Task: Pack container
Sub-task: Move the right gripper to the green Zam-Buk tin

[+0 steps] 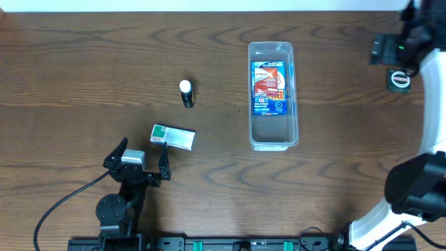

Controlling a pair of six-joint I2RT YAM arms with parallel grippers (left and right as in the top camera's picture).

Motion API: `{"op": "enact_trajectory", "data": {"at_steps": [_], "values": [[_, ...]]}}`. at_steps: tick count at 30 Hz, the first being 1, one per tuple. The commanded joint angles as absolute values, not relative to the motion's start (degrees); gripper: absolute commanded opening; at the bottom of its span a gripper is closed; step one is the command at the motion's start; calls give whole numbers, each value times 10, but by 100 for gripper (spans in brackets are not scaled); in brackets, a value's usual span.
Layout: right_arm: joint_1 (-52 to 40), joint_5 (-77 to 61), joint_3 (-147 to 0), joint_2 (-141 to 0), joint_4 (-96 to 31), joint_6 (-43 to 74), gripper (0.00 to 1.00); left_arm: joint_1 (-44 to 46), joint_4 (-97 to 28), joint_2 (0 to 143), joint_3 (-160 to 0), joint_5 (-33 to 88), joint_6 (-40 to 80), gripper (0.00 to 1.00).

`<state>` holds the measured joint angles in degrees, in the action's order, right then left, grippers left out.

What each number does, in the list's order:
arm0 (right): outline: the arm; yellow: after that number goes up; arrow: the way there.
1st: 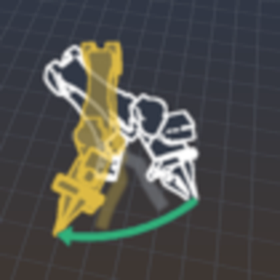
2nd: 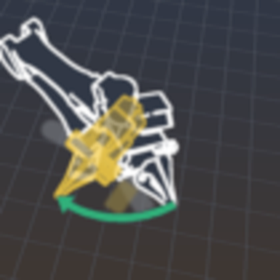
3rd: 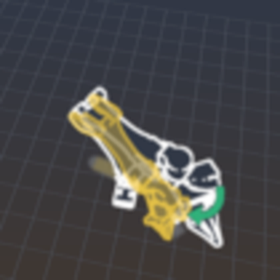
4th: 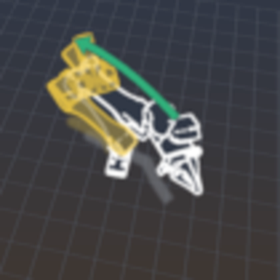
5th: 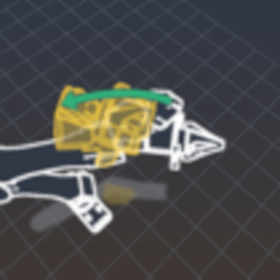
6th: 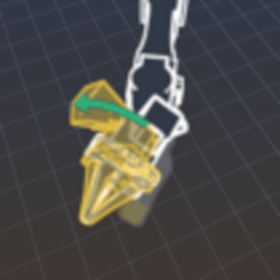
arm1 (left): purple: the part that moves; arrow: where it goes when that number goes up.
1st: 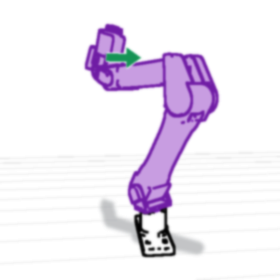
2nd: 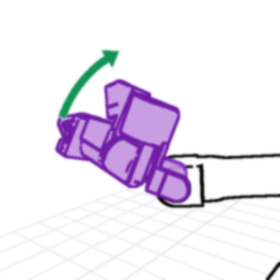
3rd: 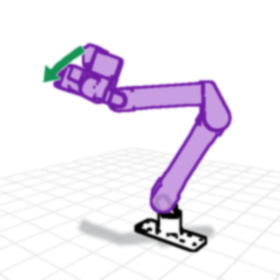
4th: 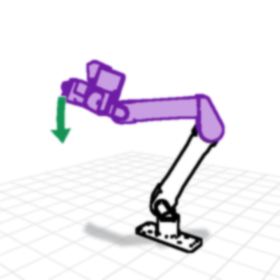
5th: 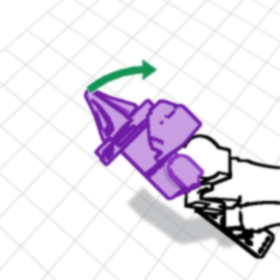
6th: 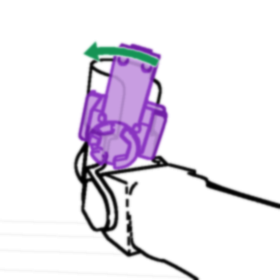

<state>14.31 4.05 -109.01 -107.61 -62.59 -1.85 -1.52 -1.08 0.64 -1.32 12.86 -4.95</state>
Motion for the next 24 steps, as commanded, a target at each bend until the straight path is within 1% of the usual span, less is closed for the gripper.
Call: {"op": "enact_trajectory", "data": {"at_steps": [1,5,12,17,24], "values": [[186,-20,-1089,-1101,-618,-69,99,-19,-29,6,-2,130,-53,98],[215,-39,-1089,-1131,-599,-76,99,-19,-29,6,-2,130,-53,98],[233,-30,-1089,-1207,-540,-182,99,-19,-29,6,-2,130,-53,98],[246,-30,-1089,-1264,-486,-190,99,-19,-29,6,-2,130,-53,98],[258,-30,-1089,-1323,-445,-189,99,-19,-29,6,-2,130,-53,98]]}}
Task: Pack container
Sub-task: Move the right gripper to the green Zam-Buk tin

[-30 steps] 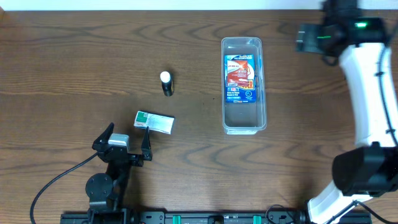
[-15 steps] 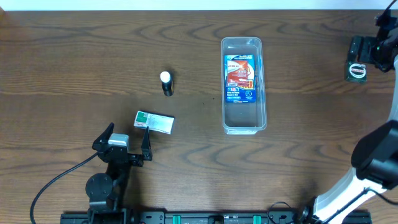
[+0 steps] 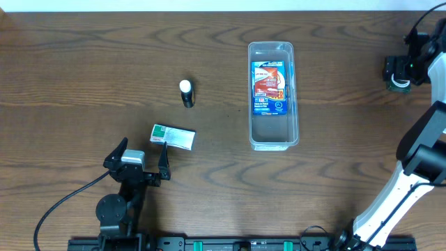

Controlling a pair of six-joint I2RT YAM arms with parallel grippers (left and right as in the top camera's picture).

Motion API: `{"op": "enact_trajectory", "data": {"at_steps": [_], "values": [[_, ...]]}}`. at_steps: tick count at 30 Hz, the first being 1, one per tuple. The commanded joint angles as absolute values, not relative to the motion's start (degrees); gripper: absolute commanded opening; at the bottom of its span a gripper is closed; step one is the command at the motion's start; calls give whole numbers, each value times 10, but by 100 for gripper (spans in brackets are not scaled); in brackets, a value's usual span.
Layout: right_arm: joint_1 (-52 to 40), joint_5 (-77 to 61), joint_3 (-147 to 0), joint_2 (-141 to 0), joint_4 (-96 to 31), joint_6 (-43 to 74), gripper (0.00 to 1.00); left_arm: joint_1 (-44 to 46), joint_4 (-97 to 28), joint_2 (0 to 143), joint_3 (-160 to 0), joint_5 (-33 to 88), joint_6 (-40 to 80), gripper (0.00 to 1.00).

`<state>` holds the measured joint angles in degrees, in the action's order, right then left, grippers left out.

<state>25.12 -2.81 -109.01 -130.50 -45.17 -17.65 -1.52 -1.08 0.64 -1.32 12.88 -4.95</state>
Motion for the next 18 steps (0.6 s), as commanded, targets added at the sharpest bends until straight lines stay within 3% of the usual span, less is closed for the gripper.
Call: {"op": "enact_trajectory", "data": {"at_steps": [1,18], "values": [[259,-31,-1089,-1328,-441,-189,99,-19,-29,6,-2,130,-53,98],[264,-33,-1089,-1369,-398,-172,99,-19,-29,6,-2,130,-53,98]]}}
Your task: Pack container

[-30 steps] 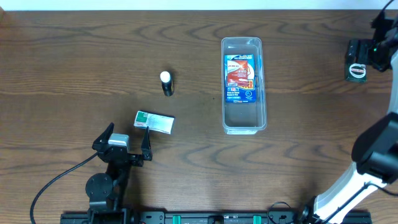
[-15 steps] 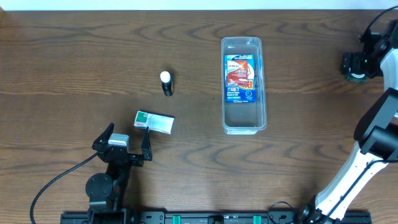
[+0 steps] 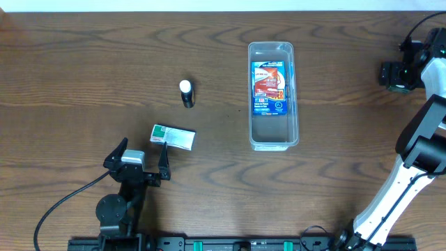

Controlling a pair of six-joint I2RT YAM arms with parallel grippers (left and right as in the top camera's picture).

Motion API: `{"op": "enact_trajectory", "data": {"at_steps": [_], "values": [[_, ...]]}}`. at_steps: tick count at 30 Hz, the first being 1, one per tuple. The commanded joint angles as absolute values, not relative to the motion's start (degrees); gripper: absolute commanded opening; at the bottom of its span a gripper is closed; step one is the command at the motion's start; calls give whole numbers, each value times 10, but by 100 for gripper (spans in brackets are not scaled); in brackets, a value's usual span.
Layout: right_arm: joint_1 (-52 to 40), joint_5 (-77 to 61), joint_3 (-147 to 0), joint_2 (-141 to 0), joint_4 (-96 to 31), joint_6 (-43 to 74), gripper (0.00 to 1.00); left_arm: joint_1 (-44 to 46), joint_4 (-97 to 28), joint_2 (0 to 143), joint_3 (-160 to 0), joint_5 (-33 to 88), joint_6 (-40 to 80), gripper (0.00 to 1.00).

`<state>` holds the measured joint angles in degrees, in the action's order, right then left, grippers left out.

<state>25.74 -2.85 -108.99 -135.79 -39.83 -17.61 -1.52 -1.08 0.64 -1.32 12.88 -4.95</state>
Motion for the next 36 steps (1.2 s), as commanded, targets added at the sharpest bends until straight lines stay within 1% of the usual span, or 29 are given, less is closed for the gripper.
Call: {"op": "enact_trajectory", "data": {"at_steps": [1,13,16,17,18,19,20,21,22,36], "values": [[265,-33,-1089,-1371,-399,-172,99,-19,-29,6,-2,130,-53,98],[266,-33,-1089,-1384,-406,-167,99,-19,-29,6,-2,130,-53,98],[266,-33,-1089,-1384,-408,-167,98,-19,-29,6,-2,130,-53,98],[266,-33,-1089,-1384,-408,-167,96,-19,-29,6,-2,130,-53,98],[266,-33,-1089,-1384,-409,-165,93,-19,-29,6,-2,130,-53,98],[267,-33,-1089,-1384,-409,-157,80,-19,-29,6,-2,130,-53,98],[267,-33,-1089,-1384,-409,-150,74,-19,-29,6,-2,130,-53,98],[268,-33,-1089,-1384,-409,-146,69,-19,-29,6,-2,130,-53,98],[269,-33,-1089,-1384,-409,-139,67,-19,-29,6,-2,130,-53,98],[277,-35,-1091,-1379,-414,-104,68,-19,-29,6,-2,130,-53,98]]}}
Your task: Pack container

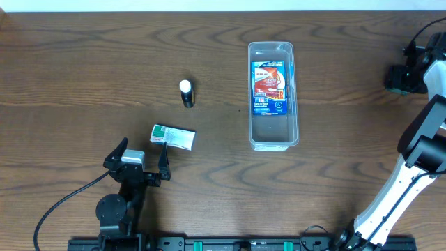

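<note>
A clear plastic container point(273, 141) stands right of the table's middle, with a red and blue packet point(269, 86) lying flat in its far half. A green and white box point(174, 137) lies left of centre. Beyond it is a small black tube with a white cap point(187, 93). My left gripper point(145, 145) rests open at the near left, its right fingertip just at the box's near edge. My right gripper point(400, 78) is low at the far right edge. Its jaws are dark and too small to read, and I cannot see anything in them.
The brown wooden table point(83, 63) fills the view. The right arm's white links point(418, 150) run down the right side to its base at the near edge. A black cable point(63, 202) curls by the left arm's base.
My right gripper has shifted slightly to the right and nearer at the far right edge. The left arm, box, tube and container have not moved.
At first my right gripper was high near the far right corner, and a small round black object lay on the table below it. Then the gripper was lower, covering most of that object. It has stayed there with small shifts. The object is now hidden.
</note>
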Controlling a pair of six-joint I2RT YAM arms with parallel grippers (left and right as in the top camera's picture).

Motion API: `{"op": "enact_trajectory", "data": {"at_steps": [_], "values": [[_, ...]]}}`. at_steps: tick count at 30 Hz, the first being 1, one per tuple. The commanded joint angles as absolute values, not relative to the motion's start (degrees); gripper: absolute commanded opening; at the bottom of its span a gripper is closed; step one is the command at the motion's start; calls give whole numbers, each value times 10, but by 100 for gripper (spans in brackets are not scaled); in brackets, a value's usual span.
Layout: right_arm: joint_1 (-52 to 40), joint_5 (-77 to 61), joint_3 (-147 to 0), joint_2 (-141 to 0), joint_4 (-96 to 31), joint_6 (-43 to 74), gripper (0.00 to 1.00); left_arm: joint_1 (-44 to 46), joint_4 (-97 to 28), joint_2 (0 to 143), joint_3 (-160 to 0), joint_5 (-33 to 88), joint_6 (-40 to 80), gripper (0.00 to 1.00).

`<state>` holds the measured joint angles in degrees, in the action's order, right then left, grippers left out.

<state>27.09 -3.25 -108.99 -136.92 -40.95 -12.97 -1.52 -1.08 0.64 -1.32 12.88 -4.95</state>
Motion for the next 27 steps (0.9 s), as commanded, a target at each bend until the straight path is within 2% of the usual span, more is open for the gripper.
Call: {"op": "enact_trajectory", "data": {"at_steps": [1,18,27], "values": [[277,-35,-1091,-1376,-415,-96,67,-19,-29,6,-2,130,-53,98],[236,-162,-1091,-1216,-463,-17,64,-19,-29,6,-2,130,-53,98],[110,-200,-1091,-1142,-548,39,68,-19,-29,6,-2,130,-53,98]]}}
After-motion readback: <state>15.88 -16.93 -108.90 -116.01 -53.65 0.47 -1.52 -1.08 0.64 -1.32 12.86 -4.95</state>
